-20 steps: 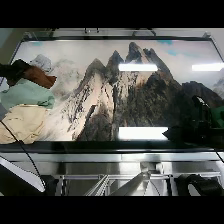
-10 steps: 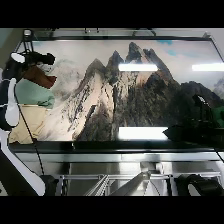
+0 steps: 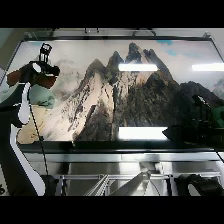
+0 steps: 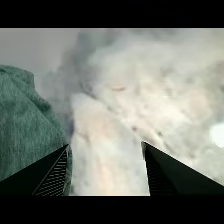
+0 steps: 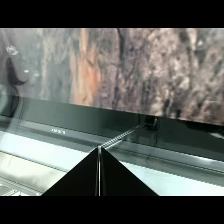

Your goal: Fold the shirts.

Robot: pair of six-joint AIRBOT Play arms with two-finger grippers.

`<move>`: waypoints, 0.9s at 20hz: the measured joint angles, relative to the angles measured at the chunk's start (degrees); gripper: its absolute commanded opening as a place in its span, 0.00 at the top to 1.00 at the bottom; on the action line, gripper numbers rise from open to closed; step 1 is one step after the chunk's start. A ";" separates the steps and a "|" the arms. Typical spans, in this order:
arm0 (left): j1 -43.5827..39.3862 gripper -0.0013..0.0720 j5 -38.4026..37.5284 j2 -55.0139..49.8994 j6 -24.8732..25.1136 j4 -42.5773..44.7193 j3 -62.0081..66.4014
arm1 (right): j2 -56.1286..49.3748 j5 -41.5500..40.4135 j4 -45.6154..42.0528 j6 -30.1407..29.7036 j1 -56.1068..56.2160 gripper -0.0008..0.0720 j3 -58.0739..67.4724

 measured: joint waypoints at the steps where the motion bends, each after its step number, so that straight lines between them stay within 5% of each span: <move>1: 0.13 0.53 -0.07 -0.31 -2.19 2.62 0.11 | 0.00 0.00 0.02 0.00 0.00 0.96 0.00; 3: 0.50 0.89 -0.50 -0.66 -5.60 6.62 0.31 | 0.00 0.00 0.07 0.00 0.00 0.96 0.00; 4: 0.59 0.95 -1.11 -0.66 -6.69 7.82 0.35 | 0.00 0.00 0.09 0.00 0.00 0.96 0.00; 11: -4.70 0.95 -8.07 8.20 -9.62 9.18 0.39 | 0.00 -0.02 0.15 -0.31 0.00 0.96 0.00; 18: -10.73 0.95 -22.95 26.93 -6.93 -9.49 -1.18 | 0.00 -0.94 -0.22 -0.70 0.00 0.96 0.00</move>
